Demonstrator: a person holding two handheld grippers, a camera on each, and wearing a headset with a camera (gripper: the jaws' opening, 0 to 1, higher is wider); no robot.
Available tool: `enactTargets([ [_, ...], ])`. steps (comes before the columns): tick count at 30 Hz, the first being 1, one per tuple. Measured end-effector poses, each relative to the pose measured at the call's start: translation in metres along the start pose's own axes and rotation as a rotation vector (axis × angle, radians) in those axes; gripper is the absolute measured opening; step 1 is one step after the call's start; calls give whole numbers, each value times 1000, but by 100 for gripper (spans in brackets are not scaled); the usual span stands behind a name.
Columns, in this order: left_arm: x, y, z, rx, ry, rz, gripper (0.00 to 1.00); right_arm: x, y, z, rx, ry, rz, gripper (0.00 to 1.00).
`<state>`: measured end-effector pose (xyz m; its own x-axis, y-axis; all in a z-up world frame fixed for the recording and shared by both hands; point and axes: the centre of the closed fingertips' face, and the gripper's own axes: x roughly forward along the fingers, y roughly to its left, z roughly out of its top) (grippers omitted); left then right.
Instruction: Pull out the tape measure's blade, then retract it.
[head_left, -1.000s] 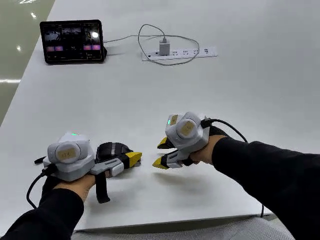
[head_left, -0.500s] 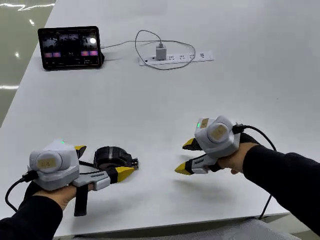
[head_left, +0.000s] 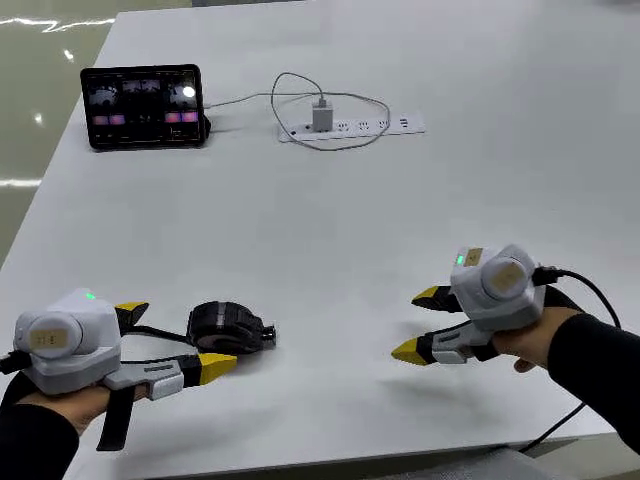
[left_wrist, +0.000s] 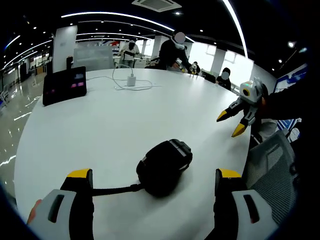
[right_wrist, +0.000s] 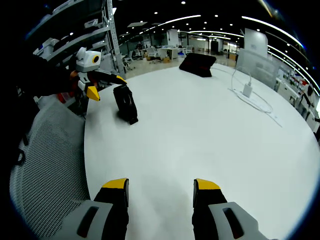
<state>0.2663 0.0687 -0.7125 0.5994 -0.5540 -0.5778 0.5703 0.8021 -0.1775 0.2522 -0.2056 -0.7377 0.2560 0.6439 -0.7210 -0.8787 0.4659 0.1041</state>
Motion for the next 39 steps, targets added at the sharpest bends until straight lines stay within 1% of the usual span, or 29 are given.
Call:
enactTargets([
  [2, -2, 0, -2, 8, 9, -8, 99, -6, -5, -4, 13, -9, -18, 51],
  [4, -4, 1, -5, 28, 24, -9, 99, -12, -9, -9, 17, -13, -36, 53],
  [7, -5, -1, -11, 29, 48, -31, 99, -20, -13, -15, 38, -26, -47, 55],
  [9, -6, -2, -14, 33, 58, -43, 99, -25, -17, -20, 45, -28, -60, 58],
  [10, -7, -3, -15, 33, 61, -47, 99, -27, -18, -22, 47, -31, -62, 60],
  [12, -9, -2, -16, 49, 58, -37, 99, -32, -20, -26, 52, -35, -65, 61],
  [14, -11, -2, -18, 40, 63, -44, 99, -37, -22, -31, 54, -34, -72, 63],
  [16, -12, -1, -18, 57, 63, -36, 99, -41, -26, -38, 65, -31, -74, 66],
  [19, -15, 3, -18, 67, 62, -29, 99, -47, -27, -49, 82, -23, -81, 71],
  [22, -16, 5, -18, 64, 61, -30, 99, -54, -29, -59, 72, -16, -100, 73],
  [24, -17, 5, -19, 76, 69, -32, 99, -58, -27, -64, 76, -13, -104, 77],
  [27, -17, 4, -20, 92, 83, -38, 99, -66, -27, -69, 71, -11, -113, 83],
  [29, -18, 0, -24, 98, 103, -63, 99, -71, -28, -71, 72, -10, -116, 86],
  [31, -18, -2, -28, 116, 121, -76, 99, -75, -28, -72, 74, -17, -119, 88],
  [32, -19, -2, -29, 133, 127, -72, 99, -78, -28, -71, 83, -25, -115, 89],
  [33, -19, -1, -29, 138, 127, -69, 99, -79, -29, -71, 93, -30, -114, 91],
  [34, -20, -1, -31, 133, 135, -72, 99, -81, -29, -72, 96, -32, -115, 93],
  [37, -22, 1, -30, 130, 132, -70, 99, -85, -29, -75, 102, -34, -115, 97],
  [39, -24, 3, -29, 125, 126, -62, 99, -87, -30, -78, 96, -25, -112, 99],
])
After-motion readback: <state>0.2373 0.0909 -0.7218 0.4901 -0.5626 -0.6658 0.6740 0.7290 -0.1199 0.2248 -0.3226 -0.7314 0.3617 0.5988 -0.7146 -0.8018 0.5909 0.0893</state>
